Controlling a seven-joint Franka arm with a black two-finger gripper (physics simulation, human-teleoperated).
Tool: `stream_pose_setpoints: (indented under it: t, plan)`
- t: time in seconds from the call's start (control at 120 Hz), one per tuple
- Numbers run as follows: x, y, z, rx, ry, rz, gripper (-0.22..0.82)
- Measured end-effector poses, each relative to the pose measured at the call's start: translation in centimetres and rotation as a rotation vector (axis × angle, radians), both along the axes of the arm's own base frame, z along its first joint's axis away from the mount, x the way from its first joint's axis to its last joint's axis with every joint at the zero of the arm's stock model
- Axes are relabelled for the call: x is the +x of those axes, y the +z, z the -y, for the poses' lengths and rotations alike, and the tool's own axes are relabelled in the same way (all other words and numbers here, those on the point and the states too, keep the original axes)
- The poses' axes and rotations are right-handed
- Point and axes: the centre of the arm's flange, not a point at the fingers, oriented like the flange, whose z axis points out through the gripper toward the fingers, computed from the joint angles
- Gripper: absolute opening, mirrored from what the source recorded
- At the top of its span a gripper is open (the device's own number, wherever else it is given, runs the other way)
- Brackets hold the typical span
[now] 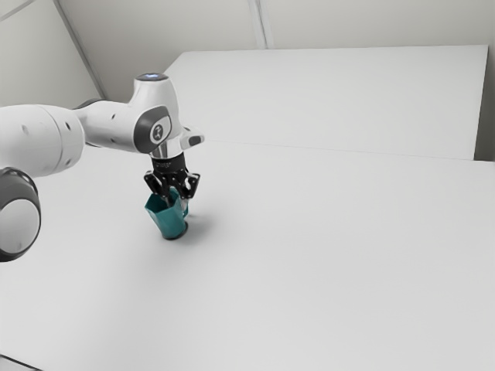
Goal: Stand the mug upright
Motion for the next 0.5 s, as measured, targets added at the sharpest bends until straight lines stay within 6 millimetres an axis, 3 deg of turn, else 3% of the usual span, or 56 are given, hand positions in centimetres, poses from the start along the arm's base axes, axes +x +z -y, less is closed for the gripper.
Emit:
stream_pose_setpoints:
  t: [0.158, 0.367, 0.433, 0.5]
  plan:
    - [0.4, 0.9, 0.2, 0.002, -0.001, 0.019, 0.36]
    - [0.9, 3.9, 0.8, -0.002, -0.007, 0.065, 0.5]
    - [0.6, 6.0, 0.8, -0.01, -0.005, 0.091, 0.52]
    - [-0.3, 9.8, 0.9, -0.029, -0.007, 0.135, 0.54]
